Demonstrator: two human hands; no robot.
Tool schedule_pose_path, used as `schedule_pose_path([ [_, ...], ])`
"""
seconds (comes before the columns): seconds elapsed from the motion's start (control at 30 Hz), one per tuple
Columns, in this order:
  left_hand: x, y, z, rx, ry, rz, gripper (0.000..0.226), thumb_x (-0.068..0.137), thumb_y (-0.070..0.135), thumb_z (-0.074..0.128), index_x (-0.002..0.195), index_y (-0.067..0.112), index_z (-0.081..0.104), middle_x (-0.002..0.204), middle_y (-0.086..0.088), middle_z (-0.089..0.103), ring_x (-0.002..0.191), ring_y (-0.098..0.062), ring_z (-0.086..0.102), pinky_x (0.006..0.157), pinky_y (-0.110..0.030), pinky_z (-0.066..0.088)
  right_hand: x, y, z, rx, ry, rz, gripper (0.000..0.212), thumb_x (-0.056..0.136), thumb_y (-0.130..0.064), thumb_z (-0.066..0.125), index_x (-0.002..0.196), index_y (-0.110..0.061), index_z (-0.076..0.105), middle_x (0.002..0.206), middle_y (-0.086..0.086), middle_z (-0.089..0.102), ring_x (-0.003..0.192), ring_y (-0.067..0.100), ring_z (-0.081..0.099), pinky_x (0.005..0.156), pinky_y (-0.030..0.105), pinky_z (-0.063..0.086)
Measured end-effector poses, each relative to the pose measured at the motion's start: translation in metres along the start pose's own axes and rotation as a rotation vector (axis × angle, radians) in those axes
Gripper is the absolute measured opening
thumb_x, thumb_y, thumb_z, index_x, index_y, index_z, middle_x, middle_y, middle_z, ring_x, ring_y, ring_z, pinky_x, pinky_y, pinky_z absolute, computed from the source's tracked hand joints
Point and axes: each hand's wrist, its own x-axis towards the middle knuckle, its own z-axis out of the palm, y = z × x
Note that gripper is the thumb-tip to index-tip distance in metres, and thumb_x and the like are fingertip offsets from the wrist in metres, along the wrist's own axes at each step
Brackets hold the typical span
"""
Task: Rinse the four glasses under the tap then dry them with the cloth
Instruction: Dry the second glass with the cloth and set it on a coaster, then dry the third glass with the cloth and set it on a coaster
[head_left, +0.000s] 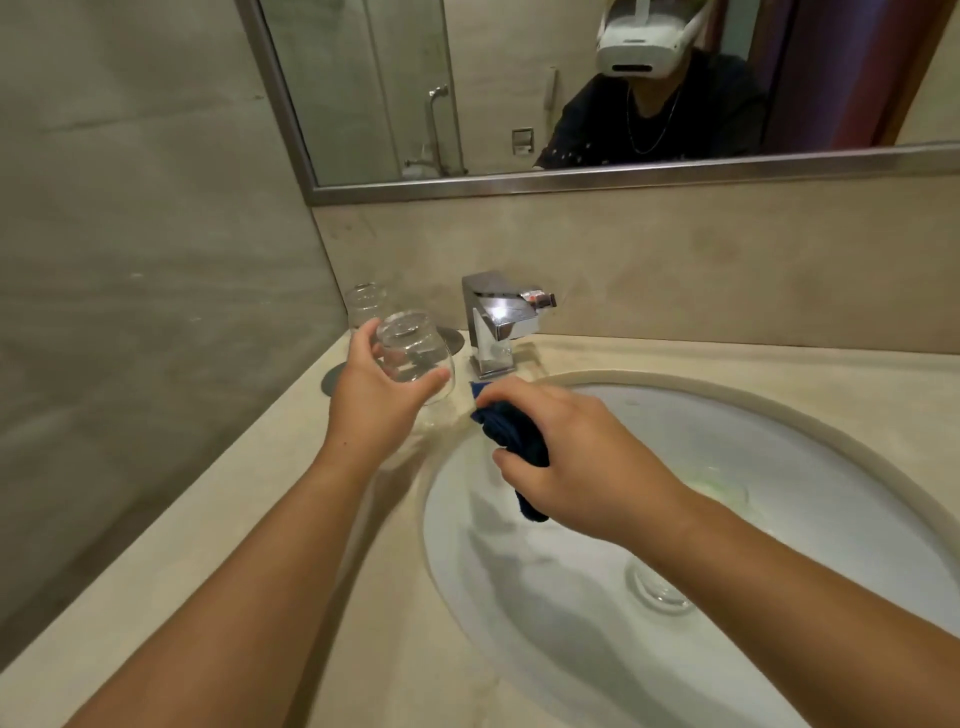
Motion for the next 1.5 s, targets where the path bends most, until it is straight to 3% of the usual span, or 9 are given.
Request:
schedule_pose_path([
  [0.1, 0.031, -0.010, 0.006, -0.007, 0.015, -0.007, 0.096, 0.083, 0.031, 0.092, 0.161, 0.025, 0.037, 0.128, 0.013, 0.062, 0.120, -0.011, 0.064, 0.094, -0.019, 0.049, 0.014, 0.005, 0.008, -0.022, -0.003, -0.021, 0.042, 0.095, -0.032, 0.067, 0.131, -0.047, 0.050, 0.121, -0.017, 0.062, 0.108, 0.016, 0.059, 0.090, 0.041, 0.054],
  [0.27, 0.080, -0.024, 0.019, 0.065, 0.024, 0.011, 0.099, 0.080, 0.037, 0.094, 0.161, 0.028, 0.037, 0.139, 0.005, 0.062, 0.124, -0.014, 0.065, 0.106, -0.039, 0.056, 0.029, 0.014, 0.019, -0.040, -0.027, -0.035, 0.041, 0.095, -0.033, 0.066, 0.130, -0.048, 0.049, 0.117, -0.017, 0.061, 0.103, 0.016, 0.059, 0.084, 0.041, 0.055],
  [0.47, 0.119, -0.040, 0.041, 0.111, 0.008, -0.002, 0.103, 0.077, 0.046, 0.094, 0.161, 0.029, 0.037, 0.144, 0.005, 0.061, 0.125, -0.018, 0.064, 0.108, -0.047, 0.055, 0.032, 0.025, 0.023, -0.048, -0.070, -0.030, 0.041, 0.097, -0.035, 0.064, 0.130, -0.050, 0.046, 0.119, -0.018, 0.061, 0.101, 0.014, 0.059, 0.083, 0.038, 0.055],
  [1.5, 0.131, -0.050, 0.056, 0.186, -0.030, 0.023, 0.104, 0.079, 0.045, 0.094, 0.163, 0.024, 0.036, 0.150, -0.002, 0.060, 0.135, -0.020, 0.060, 0.115, -0.044, 0.050, 0.040, 0.033, 0.030, -0.027, -0.078, -0.019, 0.039, 0.096, -0.032, 0.065, 0.128, -0.047, 0.048, 0.114, -0.016, 0.062, 0.097, 0.015, 0.060, 0.082, 0.040, 0.056],
])
